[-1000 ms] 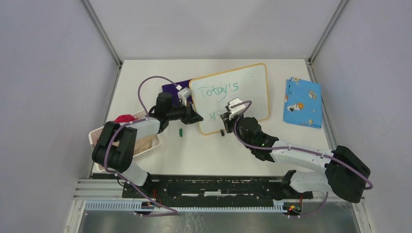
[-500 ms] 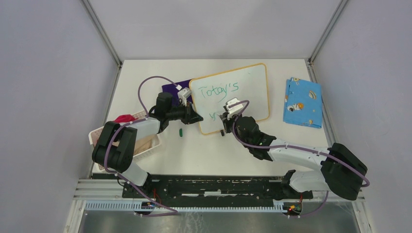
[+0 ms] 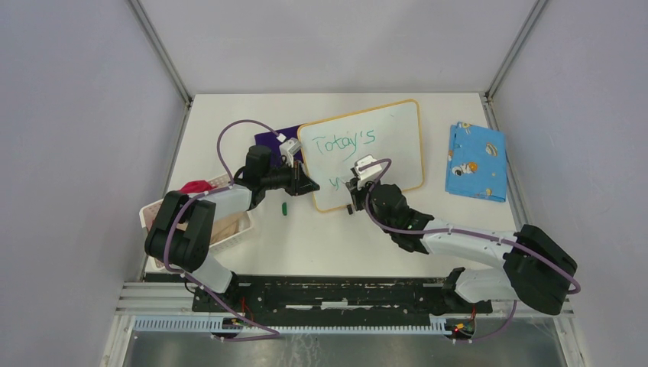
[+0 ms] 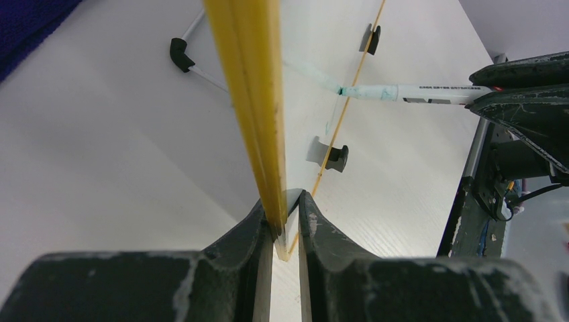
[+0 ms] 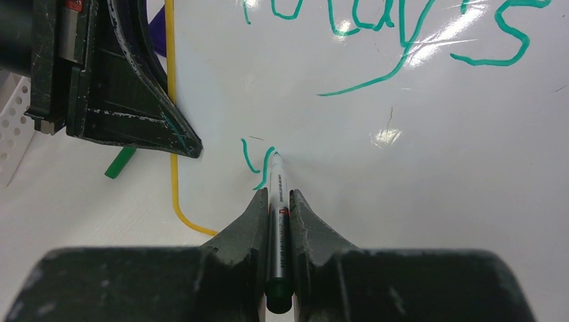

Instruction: Write a sentence on the whiteboard

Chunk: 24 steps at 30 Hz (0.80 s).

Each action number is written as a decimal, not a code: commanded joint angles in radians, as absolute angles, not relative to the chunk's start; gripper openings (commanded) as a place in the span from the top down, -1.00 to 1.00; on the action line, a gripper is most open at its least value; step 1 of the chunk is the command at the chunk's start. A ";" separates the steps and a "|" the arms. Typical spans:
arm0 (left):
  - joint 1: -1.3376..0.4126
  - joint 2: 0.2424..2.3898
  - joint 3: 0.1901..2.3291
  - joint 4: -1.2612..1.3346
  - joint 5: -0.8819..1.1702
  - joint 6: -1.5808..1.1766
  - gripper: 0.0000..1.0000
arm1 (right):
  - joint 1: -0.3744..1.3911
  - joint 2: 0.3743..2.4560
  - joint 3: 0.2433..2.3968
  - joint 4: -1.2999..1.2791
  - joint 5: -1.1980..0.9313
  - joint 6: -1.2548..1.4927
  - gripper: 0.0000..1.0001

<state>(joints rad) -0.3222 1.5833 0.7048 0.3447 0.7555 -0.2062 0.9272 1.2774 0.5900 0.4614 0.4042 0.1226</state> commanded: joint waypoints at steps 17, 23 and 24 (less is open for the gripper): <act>-0.328 1.607 0.717 0.313 0.655 -0.110 0.96 | 0.891 1.232 0.573 0.477 0.444 0.111 1.00; -0.327 1.608 0.717 0.313 0.655 -0.110 0.96 | 0.888 1.236 0.599 0.476 0.436 0.105 1.00; -0.328 1.608 0.718 0.313 0.656 -0.110 0.96 | 0.889 1.239 0.602 0.476 0.434 0.104 1.00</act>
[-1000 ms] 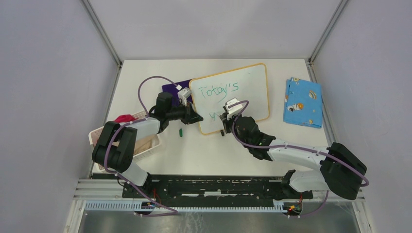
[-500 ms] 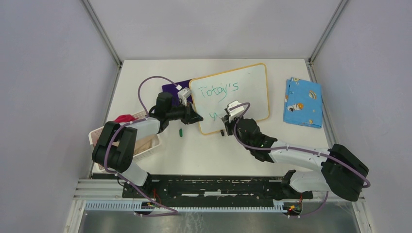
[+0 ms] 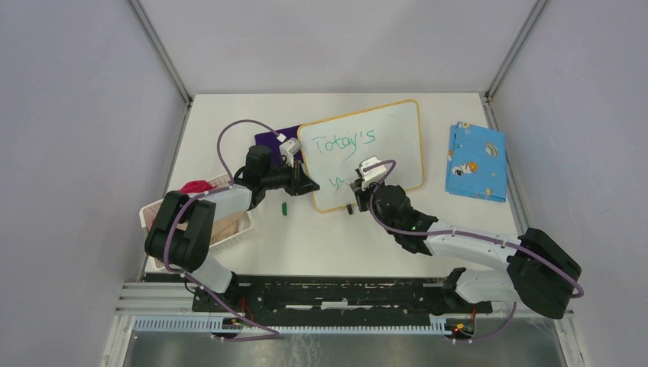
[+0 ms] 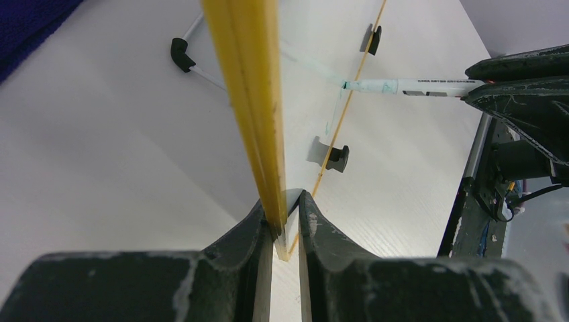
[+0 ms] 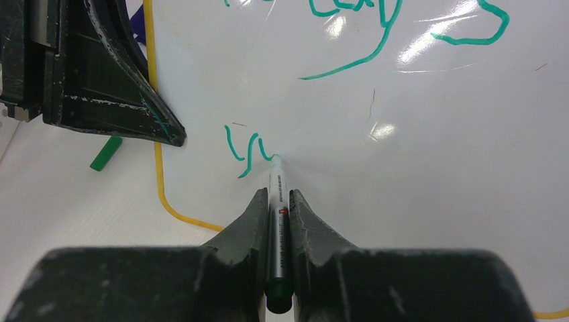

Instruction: Write a sentence on the whiteboard

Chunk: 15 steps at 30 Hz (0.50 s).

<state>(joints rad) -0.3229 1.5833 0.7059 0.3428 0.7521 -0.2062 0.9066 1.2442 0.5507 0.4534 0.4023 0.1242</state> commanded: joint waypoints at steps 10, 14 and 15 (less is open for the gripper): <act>-0.330 1.607 0.719 0.313 0.656 -0.110 0.96 | 0.888 1.255 0.630 0.476 0.415 0.100 1.00; -0.329 1.606 0.718 0.313 0.656 -0.110 0.96 | 0.887 1.264 0.630 0.476 0.398 0.106 1.00; -0.329 1.606 0.719 0.313 0.656 -0.109 0.96 | 0.887 1.265 0.630 0.476 0.393 0.108 1.00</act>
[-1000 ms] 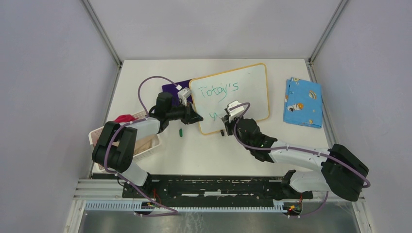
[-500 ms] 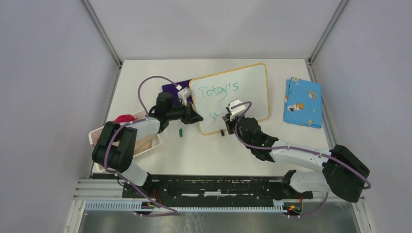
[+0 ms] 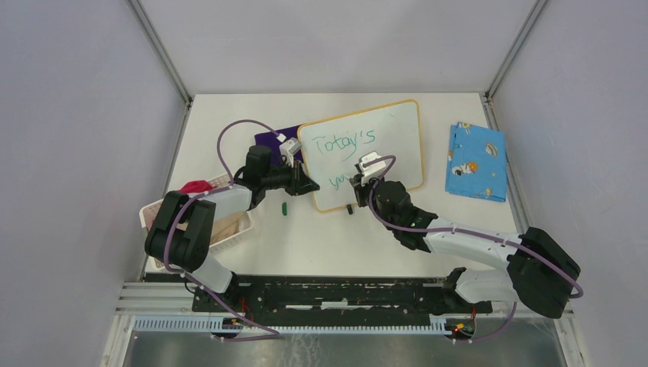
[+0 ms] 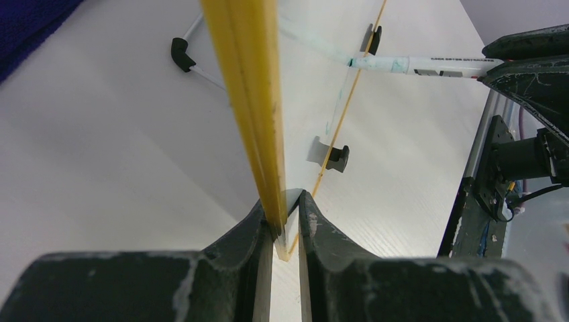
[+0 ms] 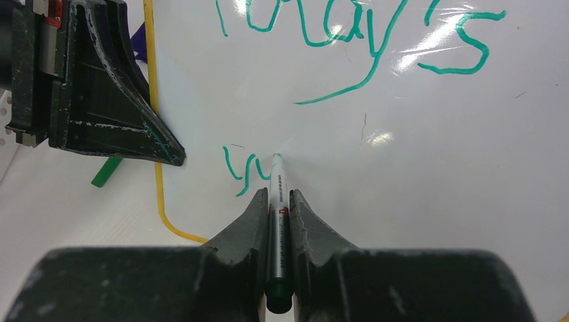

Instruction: Write a sentence on the whiteboard

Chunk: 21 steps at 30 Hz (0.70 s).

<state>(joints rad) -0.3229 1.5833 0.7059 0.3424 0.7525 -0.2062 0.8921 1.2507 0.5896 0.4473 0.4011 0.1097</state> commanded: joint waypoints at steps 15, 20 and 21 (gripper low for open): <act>-0.329 1.606 0.718 0.313 0.657 -0.110 0.96 | 0.894 1.259 0.595 0.480 0.355 0.127 1.00; -0.329 1.606 0.717 0.313 0.657 -0.109 0.96 | 0.898 1.258 0.584 0.479 0.345 0.130 1.00; -0.330 1.606 0.718 0.313 0.656 -0.109 0.96 | 0.897 1.258 0.583 0.478 0.343 0.130 1.00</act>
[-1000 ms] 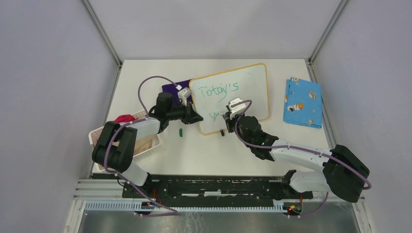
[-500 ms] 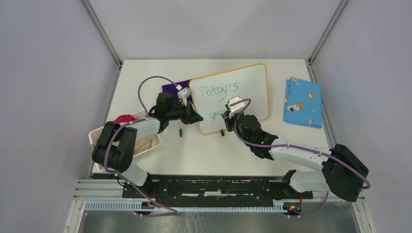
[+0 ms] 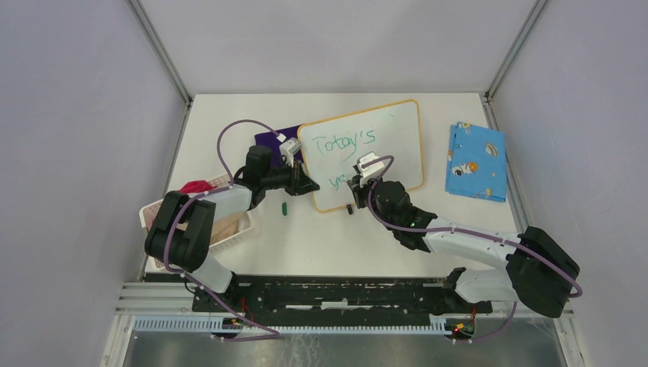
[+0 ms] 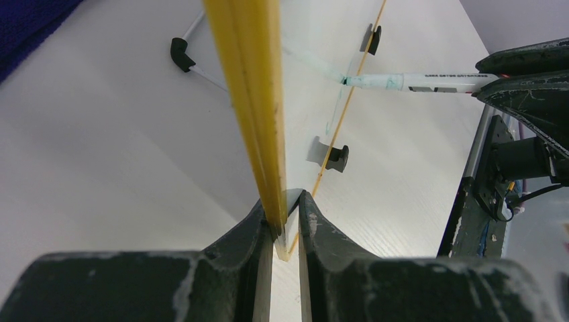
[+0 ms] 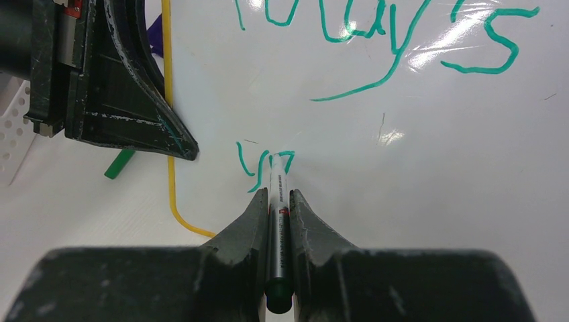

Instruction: Write a sentence on the whiteboard

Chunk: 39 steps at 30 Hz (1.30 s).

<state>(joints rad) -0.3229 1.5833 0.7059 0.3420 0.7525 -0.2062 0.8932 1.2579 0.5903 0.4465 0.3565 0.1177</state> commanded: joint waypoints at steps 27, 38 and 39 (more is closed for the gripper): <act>-0.333 1.605 0.718 0.308 0.653 -0.106 0.96 | 0.865 1.171 0.589 0.463 0.387 0.112 1.00; -0.334 1.603 0.718 0.307 0.651 -0.104 0.97 | 0.864 1.207 0.614 0.471 0.372 0.117 1.00; -0.334 1.605 0.718 0.307 0.652 -0.104 0.96 | 0.866 1.209 0.612 0.471 0.373 0.118 1.00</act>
<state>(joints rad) -0.3237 1.5833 0.7059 0.3416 0.7528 -0.1989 0.8680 1.2053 0.5674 0.4286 0.3740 0.1150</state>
